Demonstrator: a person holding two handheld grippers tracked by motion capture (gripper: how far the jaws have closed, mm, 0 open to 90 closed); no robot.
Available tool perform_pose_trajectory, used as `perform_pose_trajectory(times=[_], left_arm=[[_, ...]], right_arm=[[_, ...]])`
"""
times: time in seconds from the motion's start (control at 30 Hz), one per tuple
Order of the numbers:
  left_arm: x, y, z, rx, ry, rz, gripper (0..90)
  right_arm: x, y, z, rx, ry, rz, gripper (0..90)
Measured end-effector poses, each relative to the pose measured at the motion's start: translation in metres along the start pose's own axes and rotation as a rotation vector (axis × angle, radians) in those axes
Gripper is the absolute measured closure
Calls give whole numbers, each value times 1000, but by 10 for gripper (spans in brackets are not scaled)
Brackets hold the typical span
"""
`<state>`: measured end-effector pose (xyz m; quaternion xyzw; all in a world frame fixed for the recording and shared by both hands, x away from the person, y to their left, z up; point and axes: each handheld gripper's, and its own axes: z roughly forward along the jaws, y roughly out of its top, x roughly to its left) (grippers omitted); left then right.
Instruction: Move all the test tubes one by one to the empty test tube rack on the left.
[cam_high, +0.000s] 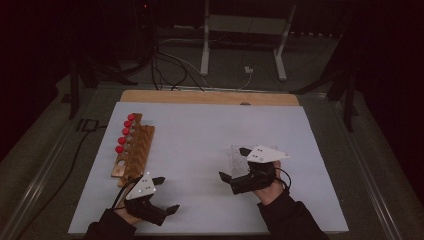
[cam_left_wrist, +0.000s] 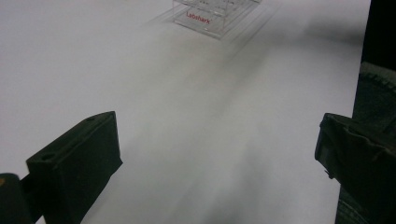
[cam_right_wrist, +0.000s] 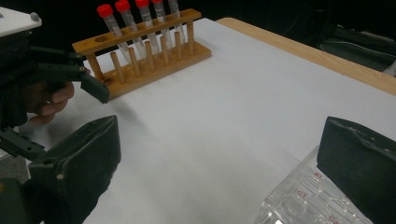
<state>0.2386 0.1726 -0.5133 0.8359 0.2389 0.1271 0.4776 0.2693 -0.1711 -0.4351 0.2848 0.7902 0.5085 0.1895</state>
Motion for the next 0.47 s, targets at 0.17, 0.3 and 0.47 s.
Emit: perform_pose_trajectory(times=[0.17,0.3,0.47], left_arm=[[0,0,-1,-13,0,4,10],[0,0,-1,-21,-9,-2,10],[1,0,-1,-24,-13,-6,10]], right_arm=[[0,-1,1,6,0,-5,0],[1,-1,2,11,2,-6,0],[0,-1,2,9,2,-5,0]])
